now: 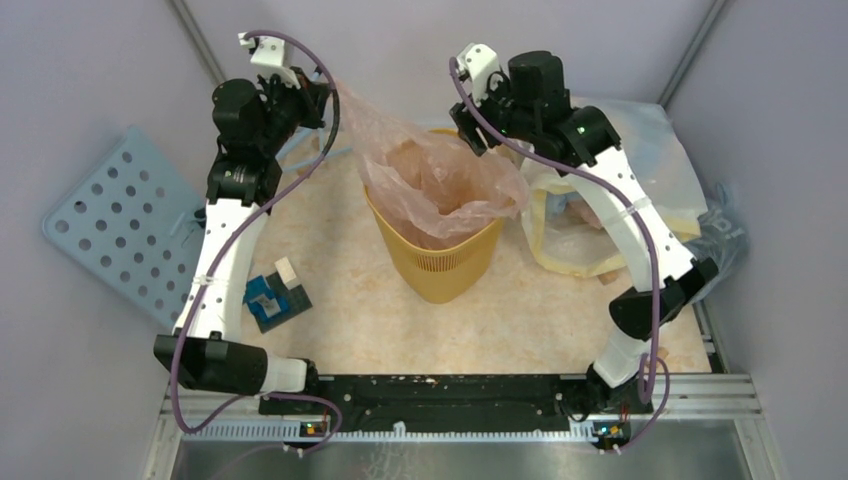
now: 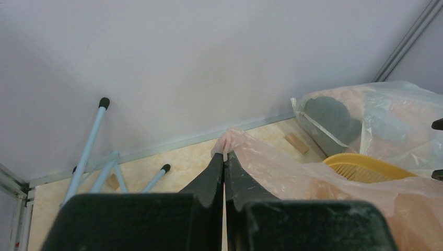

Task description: Put the trash bags into the trash bin

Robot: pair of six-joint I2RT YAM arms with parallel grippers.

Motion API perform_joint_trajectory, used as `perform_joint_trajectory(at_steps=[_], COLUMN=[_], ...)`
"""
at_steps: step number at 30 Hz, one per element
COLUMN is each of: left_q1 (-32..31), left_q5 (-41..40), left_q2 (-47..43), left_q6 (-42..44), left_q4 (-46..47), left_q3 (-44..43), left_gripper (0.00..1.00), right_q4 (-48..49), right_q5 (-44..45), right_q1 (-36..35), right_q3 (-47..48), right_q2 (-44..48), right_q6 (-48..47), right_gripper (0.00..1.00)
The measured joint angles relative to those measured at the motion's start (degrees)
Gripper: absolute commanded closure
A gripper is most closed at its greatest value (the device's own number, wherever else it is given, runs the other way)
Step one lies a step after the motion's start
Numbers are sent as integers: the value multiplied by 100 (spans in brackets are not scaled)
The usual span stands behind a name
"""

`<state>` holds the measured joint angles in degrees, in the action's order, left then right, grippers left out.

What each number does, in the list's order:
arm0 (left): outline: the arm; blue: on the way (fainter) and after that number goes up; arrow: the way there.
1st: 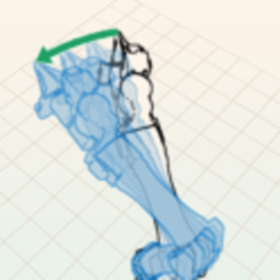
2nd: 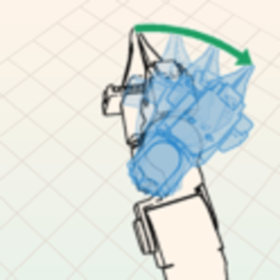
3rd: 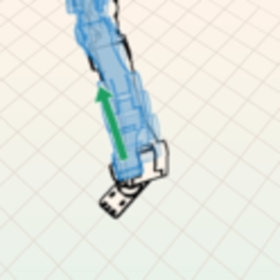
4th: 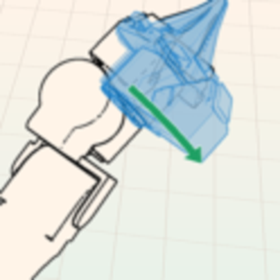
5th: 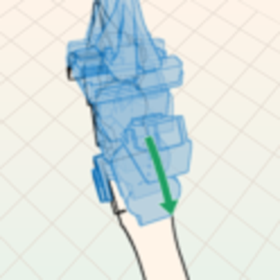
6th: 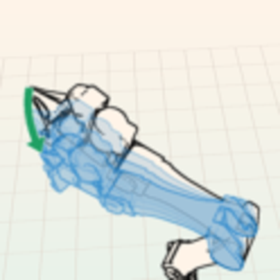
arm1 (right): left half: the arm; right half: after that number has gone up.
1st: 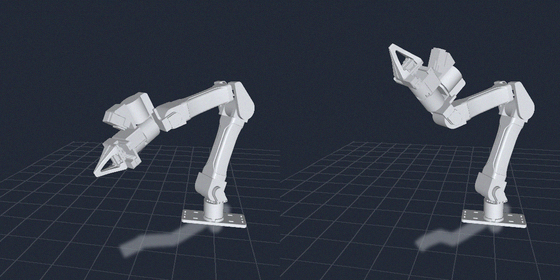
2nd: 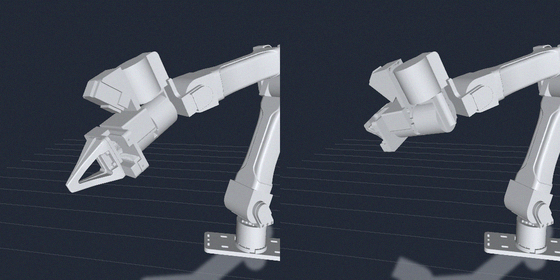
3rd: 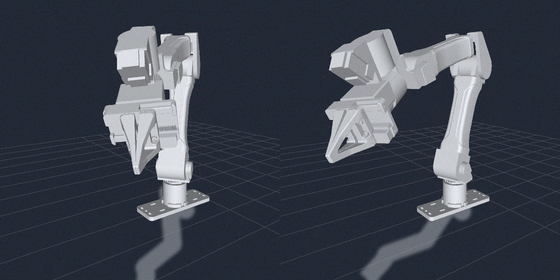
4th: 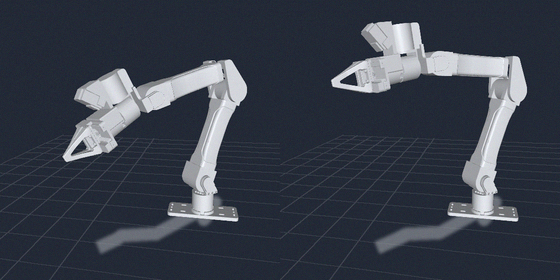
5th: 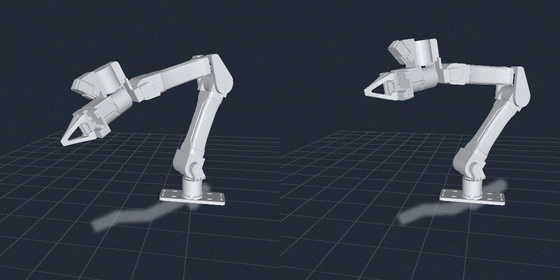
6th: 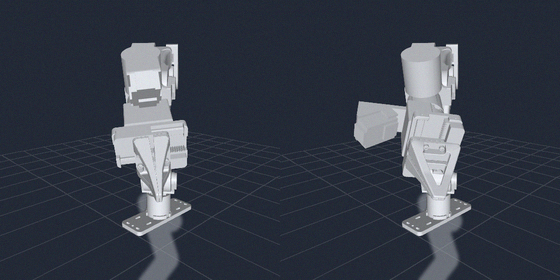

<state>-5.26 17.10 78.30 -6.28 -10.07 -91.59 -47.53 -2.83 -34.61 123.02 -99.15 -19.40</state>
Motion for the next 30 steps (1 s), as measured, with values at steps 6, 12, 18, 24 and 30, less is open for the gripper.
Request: perform_joint_trajectory(at_steps=[6, 12, 18, 24, 30], left_q1=[0, -2, -2, 0, 0], left_q5=[46, 105, 109, 105, 103], left_q2=[0, 0, 0, 0, 2], left_q6=[-59, -107, -109, -107, -107], left_q4=[39, 50, 57, 57, 59], left_q3=[0, 0, 0, 0, 0], left_gripper=[100, 100, 100, 100, 100], right_q4=[24, -22, -216, -212, -214], right_q5=[-557, -1165, -1003, -555, -522], right_q1=[0, -2, -13, -13, -13], right_q3=[-179, -219, -219, -385, -452], right_q2=[389, 671, 581, 470, 415], right_q6=[-59, -208, -269, -249, -249], right_gripper=[35, 35, 46, 54, 56])
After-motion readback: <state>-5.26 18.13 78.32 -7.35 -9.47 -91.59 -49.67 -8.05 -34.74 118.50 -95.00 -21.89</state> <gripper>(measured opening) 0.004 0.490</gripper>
